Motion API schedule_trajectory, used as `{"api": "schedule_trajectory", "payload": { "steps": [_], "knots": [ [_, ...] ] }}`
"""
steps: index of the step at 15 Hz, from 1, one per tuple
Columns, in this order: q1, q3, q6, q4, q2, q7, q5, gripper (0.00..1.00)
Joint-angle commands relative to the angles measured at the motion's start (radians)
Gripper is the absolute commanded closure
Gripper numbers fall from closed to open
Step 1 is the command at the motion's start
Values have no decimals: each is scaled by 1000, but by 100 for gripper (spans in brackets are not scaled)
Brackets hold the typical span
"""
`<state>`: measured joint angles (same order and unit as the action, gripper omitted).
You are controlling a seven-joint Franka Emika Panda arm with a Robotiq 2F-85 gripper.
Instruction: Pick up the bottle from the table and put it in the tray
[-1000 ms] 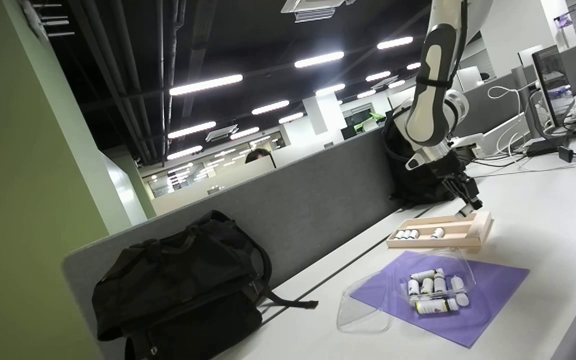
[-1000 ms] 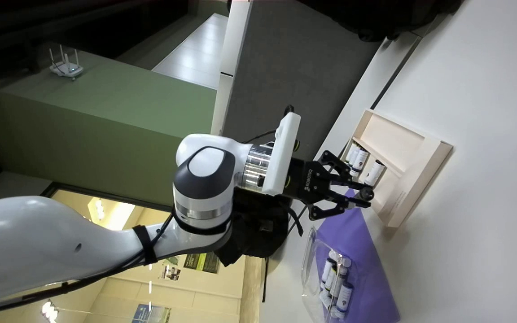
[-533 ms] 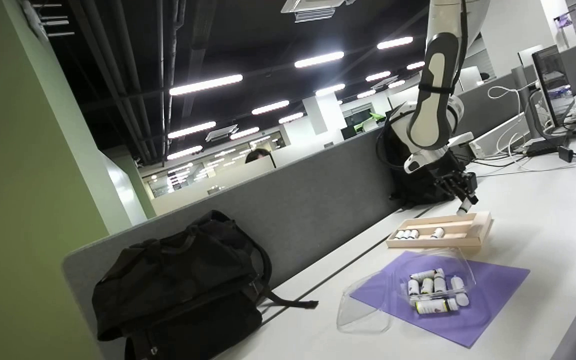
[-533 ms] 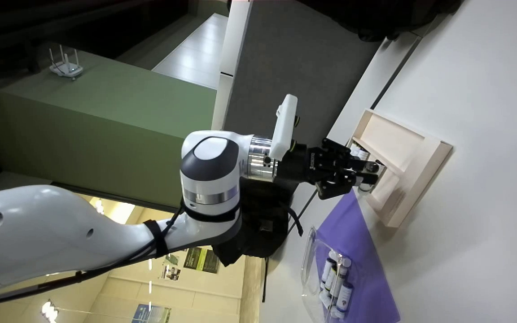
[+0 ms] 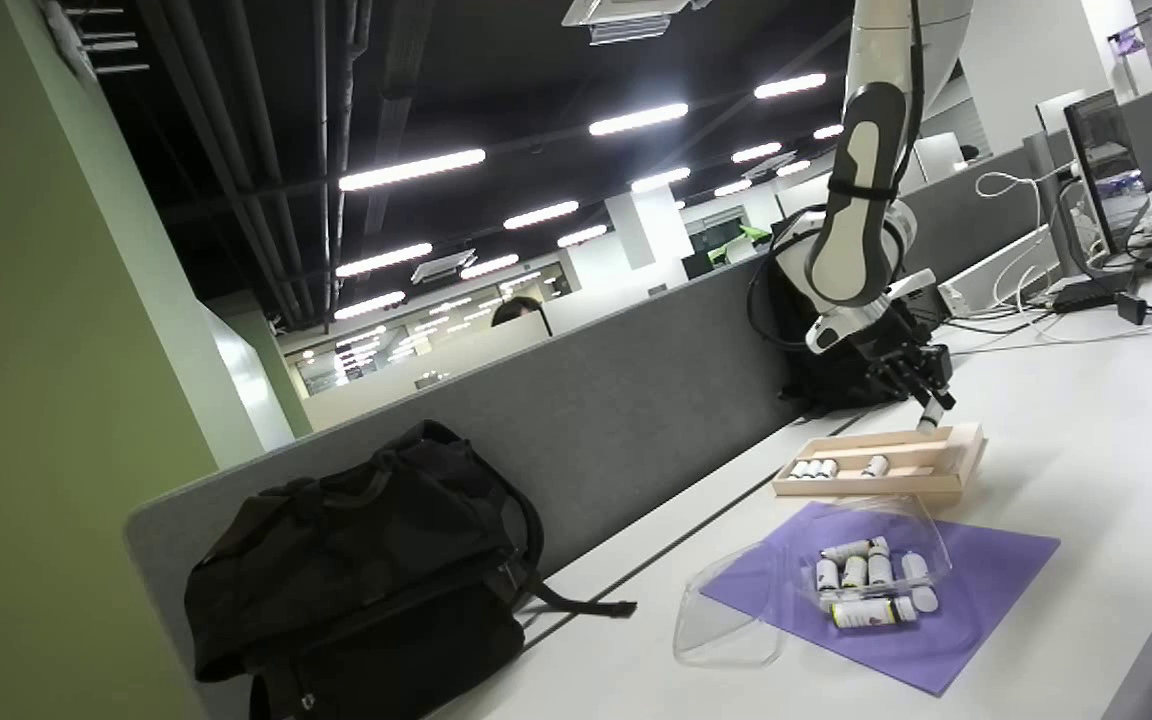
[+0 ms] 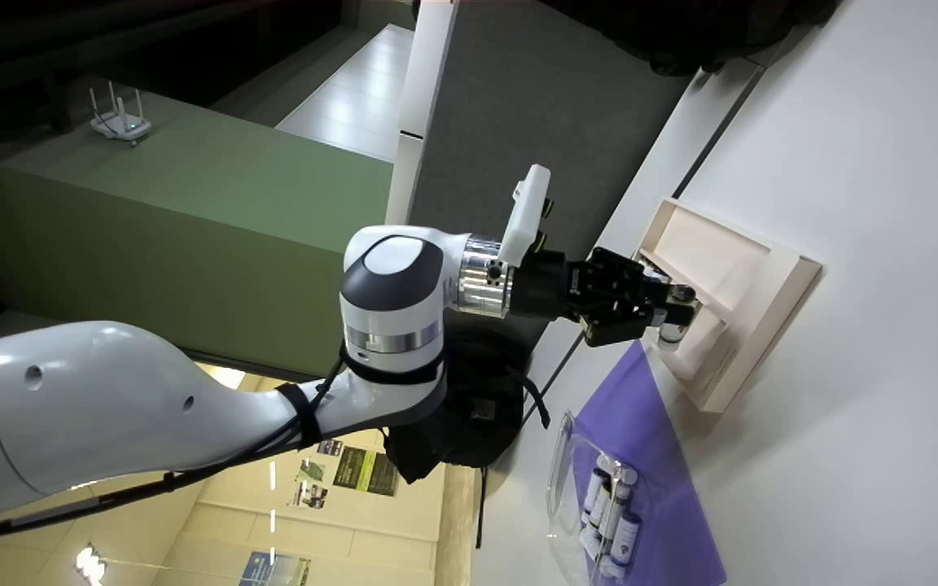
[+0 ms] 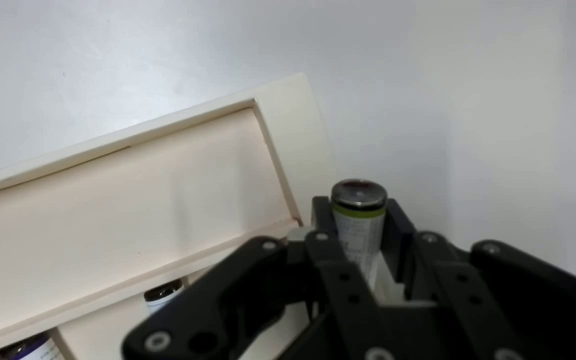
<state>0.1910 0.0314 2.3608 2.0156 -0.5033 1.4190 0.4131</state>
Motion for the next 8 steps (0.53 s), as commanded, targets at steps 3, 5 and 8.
{"api": "schedule_trajectory", "payload": {
  "steps": [3, 5, 8],
  "knots": [
    [31, -8, 234, 10, -56, 38, -54, 88],
    [45, -20, 314, 13, -83, 62, -79, 88],
    [59, -40, 373, 17, -111, 106, -98, 88]
  ]
}}
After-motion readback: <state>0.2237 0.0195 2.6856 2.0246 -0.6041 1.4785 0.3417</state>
